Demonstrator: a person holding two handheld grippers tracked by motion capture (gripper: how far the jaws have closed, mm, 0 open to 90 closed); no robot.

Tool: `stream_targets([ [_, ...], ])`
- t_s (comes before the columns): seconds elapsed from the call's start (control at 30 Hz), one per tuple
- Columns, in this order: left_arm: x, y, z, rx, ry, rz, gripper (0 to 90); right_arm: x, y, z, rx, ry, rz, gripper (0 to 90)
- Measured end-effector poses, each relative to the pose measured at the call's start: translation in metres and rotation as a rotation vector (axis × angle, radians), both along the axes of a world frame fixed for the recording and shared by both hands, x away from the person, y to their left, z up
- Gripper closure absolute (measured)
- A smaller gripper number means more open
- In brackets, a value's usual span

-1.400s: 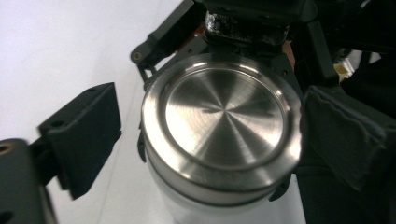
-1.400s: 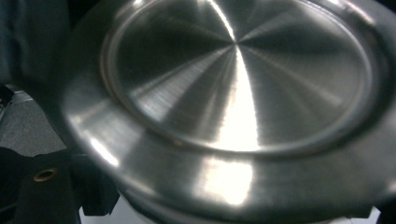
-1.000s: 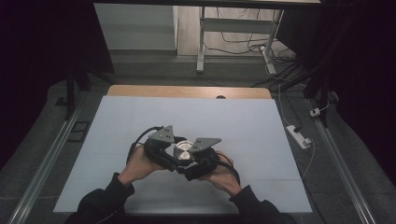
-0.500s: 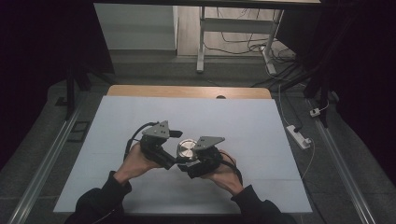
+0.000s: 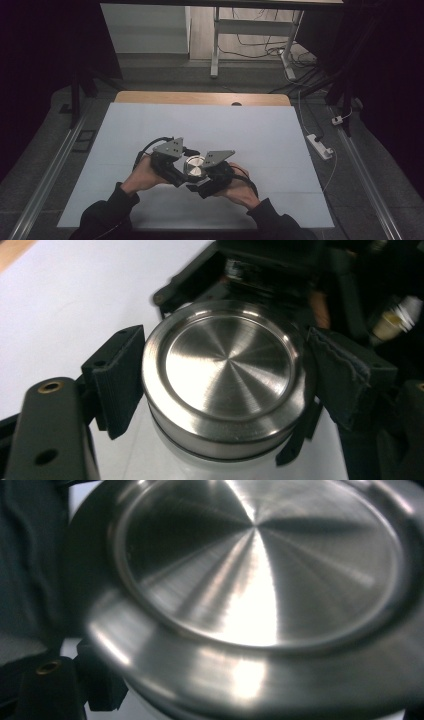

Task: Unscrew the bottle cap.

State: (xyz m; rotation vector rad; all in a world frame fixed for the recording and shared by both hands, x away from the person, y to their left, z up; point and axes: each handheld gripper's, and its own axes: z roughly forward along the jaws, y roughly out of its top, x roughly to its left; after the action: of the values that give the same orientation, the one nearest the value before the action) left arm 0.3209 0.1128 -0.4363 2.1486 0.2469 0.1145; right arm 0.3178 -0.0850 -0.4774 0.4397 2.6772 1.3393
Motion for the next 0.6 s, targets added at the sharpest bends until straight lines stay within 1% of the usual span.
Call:
stream_targets([
  [0.03,0.0,0.0,0.0,0.0,0.0,0.0,20.6,0.001,-0.001,0.0,-0.002,-0.001,-0.018,14.7],
  [0.07,0.0,-0.003,0.0,-0.007,0.003,0.051,20.6,0.003,-0.002,0.0,-0.001,-0.007,-0.054,14.7],
  [0.1,-0.001,-0.007,-0.001,-0.009,0.005,0.097,20.6,0.003,-0.002,0.0,-0.001,-0.007,-0.054,14.7],
  [0.13,-0.001,-0.01,-0.001,-0.009,0.004,0.142,20.6,0.006,-0.003,-0.001,-0.002,-0.005,-0.12,14.7],
  [0.17,-0.003,-0.017,-0.003,-0.02,0.008,0.232,20.6,0.007,-0.003,-0.001,-0.001,-0.004,-0.155,14.7],
  [0.2,-0.005,-0.022,-0.004,-0.017,0.0,0.278,20.6,0.008,-0.004,-0.002,0.0,0.0,-0.179,14.7],
  [0.23,-0.005,-0.025,-0.005,-0.018,-0.001,0.298,20.5,0.009,-0.004,-0.003,0.002,0.007,-0.213,14.6],
  [0.27,-0.005,-0.027,-0.006,-0.014,-0.003,0.308,20.3,0.01,-0.005,-0.003,0.002,0.011,-0.229,14.7],
  [0.3,-0.005,-0.027,-0.006,-0.014,-0.003,0.308,18.5,0.01,-0.005,-0.004,0.0,0.007,-0.241,14.6],
  [0.33,-0.002,-0.027,-0.005,-0.03,0.016,0.279,15.5,0.01,-0.005,-0.004,0.003,0.01,-0.244,14.7],
  [0.37,-0.002,-0.027,-0.005,-0.03,0.016,0.279,12.9,0.01,-0.006,-0.004,0.007,0.009,-0.24,14.6],
  [0.4,0.0,-0.02,-0.002,-0.047,0.028,0.234,9.7,0.01,-0.006,-0.003,0.014,0.009,-0.232,14.7],
  [0.43,0.0,-0.014,0.001,-0.054,0.023,0.204,10.1,0.01,-0.007,-0.002,0.021,0.008,-0.226,14.7],
  [0.47,0.0,-0.014,0.001,-0.054,0.023,0.204,10.1,0.01,-0.007,-0.002,0.021,0.008,-0.226,14.7],
  [0.5,0.001,-0.007,0.005,-0.063,0.027,0.18,8.4,0.009,-0.008,0.001,0.034,0.011,-0.191,14.7],
  [0.53,0.004,0.004,0.01,-0.057,0.055,0.126,6.3,0.009,-0.009,0.002,0.036,0.013,-0.168,14.7],
  [0.57,0.004,0.008,0.011,-0.053,0.049,0.116,5.2,0.008,-0.009,0.002,0.035,0.01,-0.145,14.7],
  [0.6,0.004,0.008,0.011,-0.053,0.049,0.116,4.6,0.008,-0.009,0.002,0.035,0.01,-0.145,14.7],
])
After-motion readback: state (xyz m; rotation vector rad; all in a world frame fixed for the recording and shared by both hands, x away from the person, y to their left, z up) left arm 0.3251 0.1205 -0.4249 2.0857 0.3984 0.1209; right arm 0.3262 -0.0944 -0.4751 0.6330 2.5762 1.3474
